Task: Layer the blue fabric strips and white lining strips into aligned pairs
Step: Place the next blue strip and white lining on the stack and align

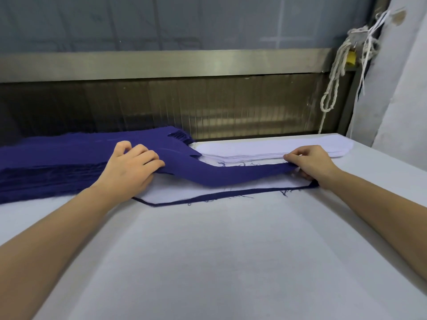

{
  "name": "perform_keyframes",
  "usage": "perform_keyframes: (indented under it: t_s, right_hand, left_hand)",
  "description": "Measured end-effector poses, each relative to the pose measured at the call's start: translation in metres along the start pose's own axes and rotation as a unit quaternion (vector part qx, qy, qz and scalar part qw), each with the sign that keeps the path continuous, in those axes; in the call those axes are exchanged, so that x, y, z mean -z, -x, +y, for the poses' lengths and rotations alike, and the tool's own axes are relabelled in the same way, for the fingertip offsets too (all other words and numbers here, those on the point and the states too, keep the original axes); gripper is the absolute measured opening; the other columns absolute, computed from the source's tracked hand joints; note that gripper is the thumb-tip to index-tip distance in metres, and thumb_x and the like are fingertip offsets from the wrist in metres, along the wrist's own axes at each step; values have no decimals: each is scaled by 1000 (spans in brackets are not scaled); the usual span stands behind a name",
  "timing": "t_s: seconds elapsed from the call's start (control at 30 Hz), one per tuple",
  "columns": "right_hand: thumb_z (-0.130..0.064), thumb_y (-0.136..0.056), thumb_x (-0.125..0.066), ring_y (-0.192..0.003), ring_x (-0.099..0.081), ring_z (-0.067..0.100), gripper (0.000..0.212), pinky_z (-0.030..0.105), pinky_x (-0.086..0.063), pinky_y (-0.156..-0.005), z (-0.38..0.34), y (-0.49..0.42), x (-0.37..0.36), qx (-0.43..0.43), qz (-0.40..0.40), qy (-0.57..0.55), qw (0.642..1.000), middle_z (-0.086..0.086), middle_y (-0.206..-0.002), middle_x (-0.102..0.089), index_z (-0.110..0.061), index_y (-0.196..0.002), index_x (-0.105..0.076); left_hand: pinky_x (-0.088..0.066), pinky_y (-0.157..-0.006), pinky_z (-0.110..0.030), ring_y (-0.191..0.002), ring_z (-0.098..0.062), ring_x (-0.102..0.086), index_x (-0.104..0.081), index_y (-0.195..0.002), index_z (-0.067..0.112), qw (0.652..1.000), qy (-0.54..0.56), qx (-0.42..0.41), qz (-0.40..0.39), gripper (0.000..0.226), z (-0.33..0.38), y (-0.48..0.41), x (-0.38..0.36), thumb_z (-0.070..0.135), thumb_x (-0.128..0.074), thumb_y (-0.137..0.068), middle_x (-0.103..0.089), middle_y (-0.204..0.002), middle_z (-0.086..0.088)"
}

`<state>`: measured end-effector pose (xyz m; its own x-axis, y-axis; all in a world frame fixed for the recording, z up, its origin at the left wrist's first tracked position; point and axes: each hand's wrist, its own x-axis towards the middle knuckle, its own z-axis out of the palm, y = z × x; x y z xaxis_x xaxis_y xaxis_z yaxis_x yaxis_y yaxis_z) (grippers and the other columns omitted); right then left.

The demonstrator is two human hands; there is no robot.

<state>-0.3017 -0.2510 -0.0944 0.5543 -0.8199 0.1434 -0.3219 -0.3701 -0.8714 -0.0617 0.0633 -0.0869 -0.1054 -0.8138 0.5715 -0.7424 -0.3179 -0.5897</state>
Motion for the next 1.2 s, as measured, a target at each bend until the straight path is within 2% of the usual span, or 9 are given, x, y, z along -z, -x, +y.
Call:
perform_keyframes:
  t_s: [0.17,0.27,0.37,0.47,0.53,0.63,0.9,1.07,1.2]
  right_hand:
    - [-6,-81,-67,-33,-40,7,18,12,-30,-32,1,-1,4,12,11,16,1000,-7,-41,-51,-14,-65,-65]
    - [0,-82,-63,-32,-41,4,23,10,-30,-32,3,-2,9,39,40,30,998,-3,-51,-52,-16,-65,-64]
    - [1,-81,-60,-33,-43,5,19,9,-31,-33,9,-1,14,57,54,73,994,-1,-52,-53,-14,-71,-67]
    - [-1,-82,-58,-56,-52,13,19,17,-42,-49,12,-1,16,79,60,111,989,-4,-65,-59,-16,-74,-66]
    - [-2,-82,-57,-71,-53,16,19,24,-40,-65,13,0,16,101,58,148,982,-3,-72,-60,-17,-75,-65]
    - [-3,-82,-57,-81,-53,19,17,25,-39,-72,15,0,14,122,42,206,970,2,-84,-62,-17,-79,-65]
    - [-6,-82,-58,-85,-53,22,13,31,-43,-76,22,2,10,147,41,258,954,2,-88,-61,-17,-82,-65]
    - [-2,-83,-57,-88,-51,17,13,25,-36,-80,22,2,14,153,75,195,966,2,-90,-61,-11,-86,-67]
    - [-1,-82,-58,-84,-49,18,14,26,-35,-77,18,3,20,162,94,200,962,4,-85,-59,-11,-87,-68]
  left_hand:
    - [-25,-78,-39,-76,-28,-67,-74,-92,7,1000,3,5,27,22,1,0,3,1,-56,-80,-70,-88,-10]
    - [-25,-78,-39,-77,-29,-67,-73,-94,7,1000,0,14,16,35,-1,2,5,11,-42,-81,-69,-89,-11]
    - [-24,-78,-39,-80,-30,-66,-73,-96,7,999,10,37,-15,36,-2,5,5,7,-52,-66,-69,-91,-11]
    - [-23,-78,-39,-81,-31,-65,-73,-95,8,998,17,53,-35,41,-5,10,3,4,-51,-61,-69,-91,-9]
    - [-23,-78,-39,-81,-31,-65,-74,-93,9,997,24,62,-26,38,-7,15,2,6,-43,-69,-69,-90,-8]
    - [-23,-77,-39,-78,-30,-65,-74,-88,10,997,34,61,13,41,-5,20,1,12,-34,-81,-69,-88,-6]
    - [-23,-74,-37,-87,-17,-48,-74,-88,11,992,94,14,78,28,5,36,15,8,-47,-85,-70,-90,-3]
    - [-14,-76,-31,-87,-19,-51,-73,-90,12,987,105,93,74,25,0,32,21,-1,-54,-82,-69,-91,-2]
    - [-9,-75,-29,-87,-20,-49,-72,-91,12,983,99,135,71,25,-5,33,24,8,-47,-88,-69,-90,-2]
